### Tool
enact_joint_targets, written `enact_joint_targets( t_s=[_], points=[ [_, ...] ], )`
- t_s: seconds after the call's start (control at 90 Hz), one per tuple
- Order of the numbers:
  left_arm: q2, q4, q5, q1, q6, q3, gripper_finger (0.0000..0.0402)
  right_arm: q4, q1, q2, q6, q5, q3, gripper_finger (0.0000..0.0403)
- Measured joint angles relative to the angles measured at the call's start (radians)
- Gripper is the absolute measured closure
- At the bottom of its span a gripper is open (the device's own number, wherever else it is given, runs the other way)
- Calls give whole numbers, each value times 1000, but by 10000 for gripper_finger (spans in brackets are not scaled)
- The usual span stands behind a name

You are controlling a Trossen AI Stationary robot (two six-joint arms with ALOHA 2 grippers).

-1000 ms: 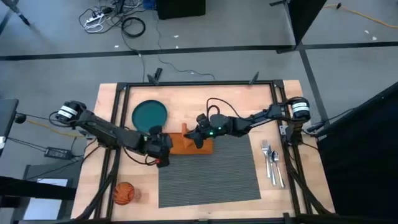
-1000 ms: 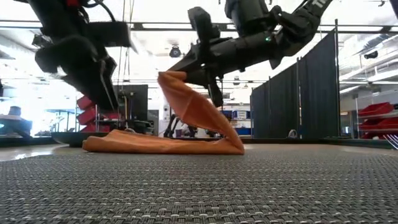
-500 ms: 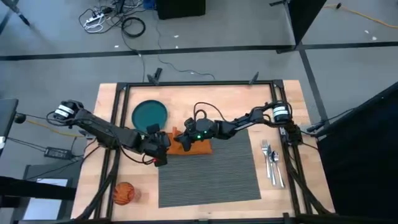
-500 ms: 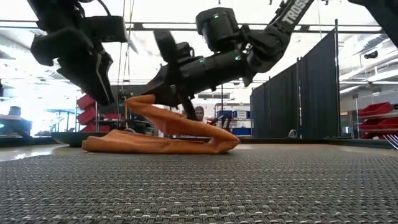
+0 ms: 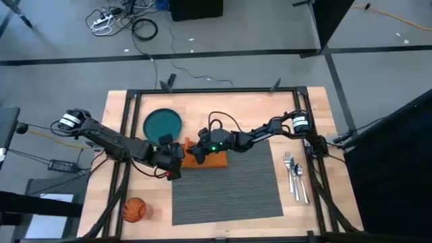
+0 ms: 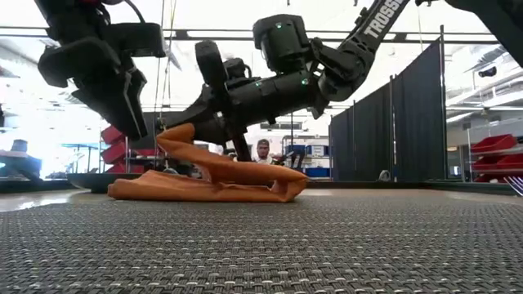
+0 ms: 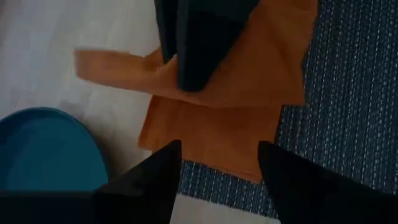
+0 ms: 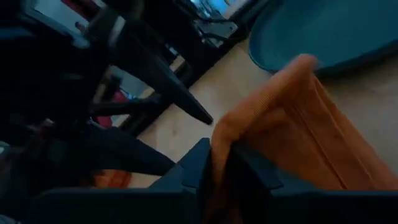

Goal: Set table place
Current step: Fold the orange table napkin

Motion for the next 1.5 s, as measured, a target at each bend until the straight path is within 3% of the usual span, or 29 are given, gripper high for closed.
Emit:
enact_joint_targets(
  t_s=[0.3,0.489,0.6,0.656,0.756,0.956,1.078,1.256,1.5],
  points=[
    [0,-141,-7,0,-4,124,204,0,-10,0,-54,-51,0,247],
    [-1,38,-8,0,54,109,204,-41,-68,-58,-119,-310,-5,225],
    [0,178,-8,0,57,32,204,-222,-96,-148,-247,-406,-25,225],
    [0,248,-8,0,45,-13,204,-339,-97,-191,-353,-379,-41,228],
    [3,379,-8,9,32,-111,204,-511,-71,-233,-514,-234,-71,233],
    [5,596,-17,61,34,-280,204,-467,-30,-205,-595,-23,-152,241],
    [4,589,-30,97,23,-328,204,-514,-20,-185,-624,63,-176,246],
    [4,517,-66,126,-76,-385,204,-584,-18,-189,-610,84,-181,249],
    [-9,451,-78,126,-71,-339,204,-611,-6,-200,-608,122,-162,250]
  ],
)
